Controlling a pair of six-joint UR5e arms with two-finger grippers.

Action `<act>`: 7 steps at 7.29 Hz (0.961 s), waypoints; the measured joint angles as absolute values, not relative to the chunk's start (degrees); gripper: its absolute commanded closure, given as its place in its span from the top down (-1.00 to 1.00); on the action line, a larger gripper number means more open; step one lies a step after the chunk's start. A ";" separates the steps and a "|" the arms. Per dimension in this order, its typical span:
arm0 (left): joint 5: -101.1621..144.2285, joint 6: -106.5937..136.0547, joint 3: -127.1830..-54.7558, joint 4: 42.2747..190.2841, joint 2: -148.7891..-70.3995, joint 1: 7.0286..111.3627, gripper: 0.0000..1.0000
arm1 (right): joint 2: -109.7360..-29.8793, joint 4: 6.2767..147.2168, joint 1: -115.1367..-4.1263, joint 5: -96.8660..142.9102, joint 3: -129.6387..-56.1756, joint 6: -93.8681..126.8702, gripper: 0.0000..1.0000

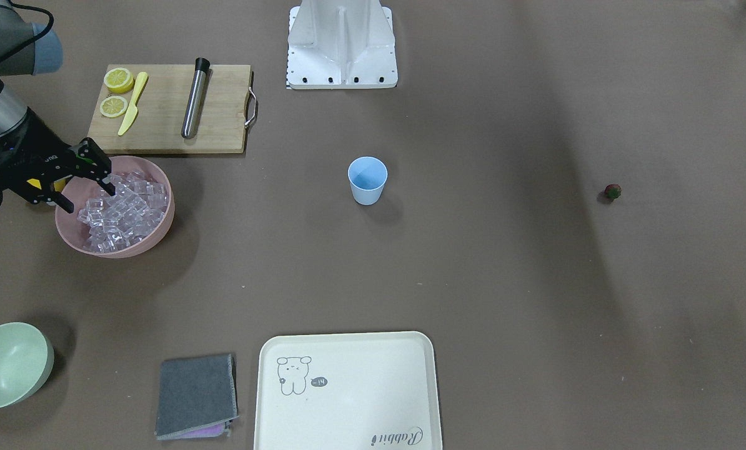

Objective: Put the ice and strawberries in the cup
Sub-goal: 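Lower the right gripper into the ice and grasp another cube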

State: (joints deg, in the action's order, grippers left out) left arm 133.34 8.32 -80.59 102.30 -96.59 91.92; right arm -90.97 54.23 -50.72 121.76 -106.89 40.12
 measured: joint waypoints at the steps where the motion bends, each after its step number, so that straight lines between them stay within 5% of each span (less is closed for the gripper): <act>1: 132.99 8.34 -80.70 102.42 -96.59 91.93 0.96 | -91.39 54.18 -50.09 121.72 -107.02 40.21 0.57; 2: 132.87 8.33 -80.81 102.48 -96.56 91.96 0.96 | -91.81 54.16 -49.46 121.60 -107.08 40.24 0.49; 3: 132.83 8.31 -81.12 102.53 -96.43 91.99 0.96 | -92.02 54.15 -48.69 121.28 -107.09 40.25 0.21; 7: 132.58 8.30 -81.95 102.53 -96.04 92.02 0.96 | -92.56 54.22 -46.62 119.76 -106.87 40.24 0.20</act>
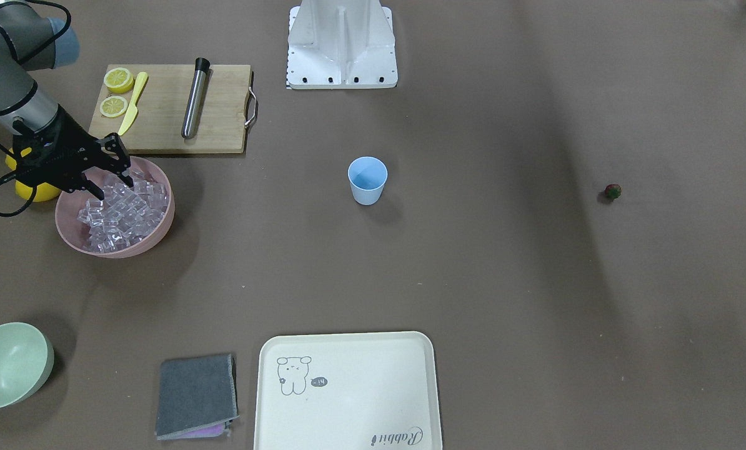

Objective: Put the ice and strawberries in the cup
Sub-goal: 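Lower the right gripper into the ice and grasp another cube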

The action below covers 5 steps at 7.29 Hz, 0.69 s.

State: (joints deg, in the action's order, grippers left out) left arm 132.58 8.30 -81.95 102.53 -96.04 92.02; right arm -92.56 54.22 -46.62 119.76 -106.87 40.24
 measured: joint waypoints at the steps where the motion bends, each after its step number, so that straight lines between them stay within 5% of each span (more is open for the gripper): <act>1: 132.45 8.33 -81.95 102.55 -96.04 92.02 0.96 | -92.69 54.23 -46.27 119.17 -106.80 40.22 0.20; 2: 132.40 8.34 -81.98 102.56 -96.01 92.02 0.96 | -92.74 54.23 -46.00 118.80 -106.75 40.23 0.13; 5: 132.42 8.35 -81.78 103.25 -95.98 91.95 0.96 | -92.83 54.30 -45.81 118.24 -106.73 40.23 -0.54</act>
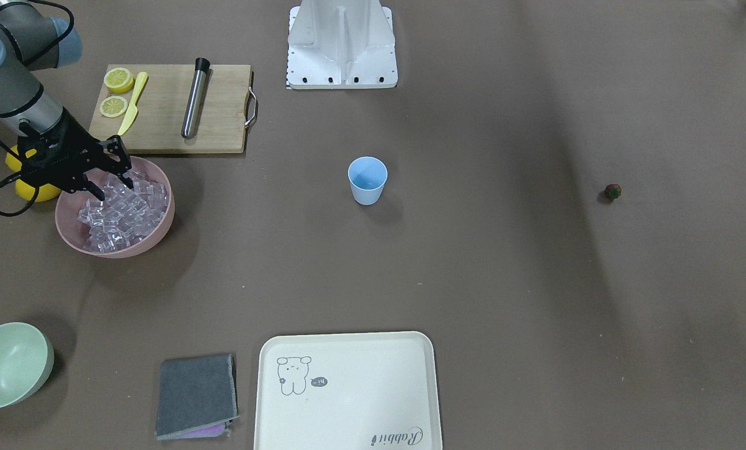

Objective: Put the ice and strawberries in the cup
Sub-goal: 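Lower the right gripper into the ice and grasp another cube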

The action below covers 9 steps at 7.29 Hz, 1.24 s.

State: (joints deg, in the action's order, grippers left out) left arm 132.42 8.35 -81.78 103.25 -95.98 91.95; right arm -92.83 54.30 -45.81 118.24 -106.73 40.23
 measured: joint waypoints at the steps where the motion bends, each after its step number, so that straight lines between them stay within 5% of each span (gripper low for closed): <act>1: 132.44 8.35 -81.75 103.32 -96.02 91.91 0.96 | -92.86 54.37 -45.79 118.15 -106.63 40.20 -0.72; 3: 132.40 8.35 -81.68 103.35 -96.32 91.86 0.96 | -92.64 54.48 -45.79 118.12 -106.43 40.15 -1.00; 9: 132.45 8.53 -81.53 103.30 -96.58 91.85 0.96 | -91.06 54.49 -49.34 118.82 -106.96 39.90 -1.00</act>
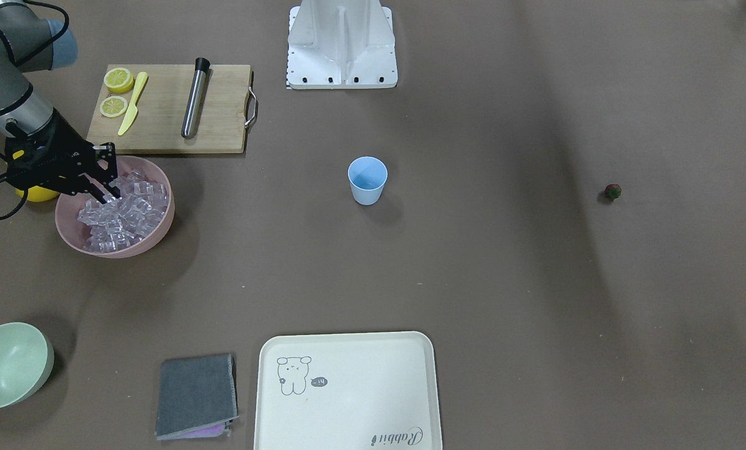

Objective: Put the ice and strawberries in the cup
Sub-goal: 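Lower the right gripper into the ice and grasp another cube, then carry the second ice cube to the light-blue cup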

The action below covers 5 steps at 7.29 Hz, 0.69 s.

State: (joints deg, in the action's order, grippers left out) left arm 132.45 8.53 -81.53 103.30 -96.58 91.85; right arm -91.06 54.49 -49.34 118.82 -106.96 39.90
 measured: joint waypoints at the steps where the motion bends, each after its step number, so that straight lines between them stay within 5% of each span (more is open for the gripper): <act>1: 132.45 8.58 -81.54 103.30 -96.44 91.85 0.96 | -89.81 54.49 -50.21 118.87 -107.01 39.97 -1.00; 5: 132.69 8.59 -80.95 103.25 -96.08 91.82 0.96 | -81.76 54.57 -51.25 118.64 -106.92 40.33 -1.00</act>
State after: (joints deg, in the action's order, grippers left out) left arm 132.69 8.59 -80.95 103.25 -96.08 91.82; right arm -81.76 54.57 -51.25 118.64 -106.92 40.33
